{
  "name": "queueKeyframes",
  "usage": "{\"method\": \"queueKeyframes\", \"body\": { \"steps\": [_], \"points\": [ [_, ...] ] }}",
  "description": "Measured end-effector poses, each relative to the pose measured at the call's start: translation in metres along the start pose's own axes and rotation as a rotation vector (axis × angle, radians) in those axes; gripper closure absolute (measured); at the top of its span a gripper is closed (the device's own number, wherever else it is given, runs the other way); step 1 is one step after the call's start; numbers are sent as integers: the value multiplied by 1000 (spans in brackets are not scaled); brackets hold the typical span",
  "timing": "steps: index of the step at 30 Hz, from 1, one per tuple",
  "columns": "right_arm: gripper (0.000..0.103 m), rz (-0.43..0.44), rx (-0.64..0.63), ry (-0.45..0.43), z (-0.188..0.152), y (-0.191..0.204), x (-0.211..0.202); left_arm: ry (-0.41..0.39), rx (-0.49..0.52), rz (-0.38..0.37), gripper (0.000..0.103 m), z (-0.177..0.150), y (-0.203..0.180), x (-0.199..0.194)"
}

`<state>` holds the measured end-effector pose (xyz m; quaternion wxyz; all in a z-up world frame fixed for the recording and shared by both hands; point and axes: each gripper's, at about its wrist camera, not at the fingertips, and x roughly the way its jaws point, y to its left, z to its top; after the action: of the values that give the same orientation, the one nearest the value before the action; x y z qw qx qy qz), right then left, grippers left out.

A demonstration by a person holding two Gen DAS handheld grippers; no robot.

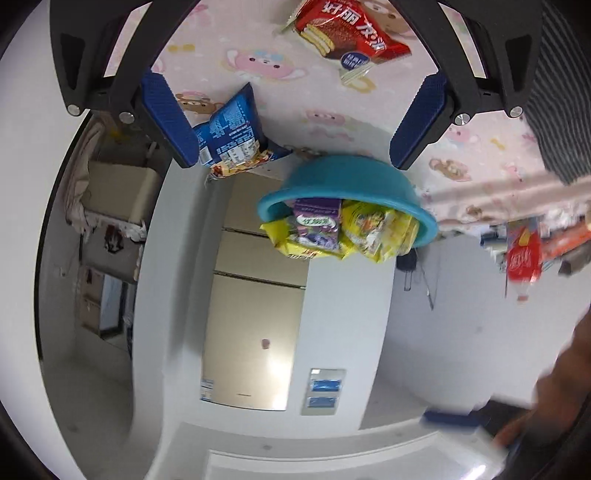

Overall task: Organize snacks
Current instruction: 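Withdraw both tools from the basin back over the tablecloth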

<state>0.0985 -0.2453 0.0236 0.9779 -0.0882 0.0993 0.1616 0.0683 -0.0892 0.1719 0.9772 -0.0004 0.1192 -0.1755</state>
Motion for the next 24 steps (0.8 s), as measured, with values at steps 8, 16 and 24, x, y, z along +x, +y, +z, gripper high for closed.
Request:
{"method": "queueKeyframes", "body": {
  "steps": [8, 16, 24],
  "points": [
    [0, -48, 173, 85, -10, -38, 13, 148, -3, 9, 0, -49, 0, 30],
    [0, -200, 202, 123, -13, -50, 15, 326, -17, -54, 0, -120, 2, 67],
    [0, -216, 230, 144, -16, -56, 17, 523, -28, -136, 0, -170, 8, 105]
  ]
}}
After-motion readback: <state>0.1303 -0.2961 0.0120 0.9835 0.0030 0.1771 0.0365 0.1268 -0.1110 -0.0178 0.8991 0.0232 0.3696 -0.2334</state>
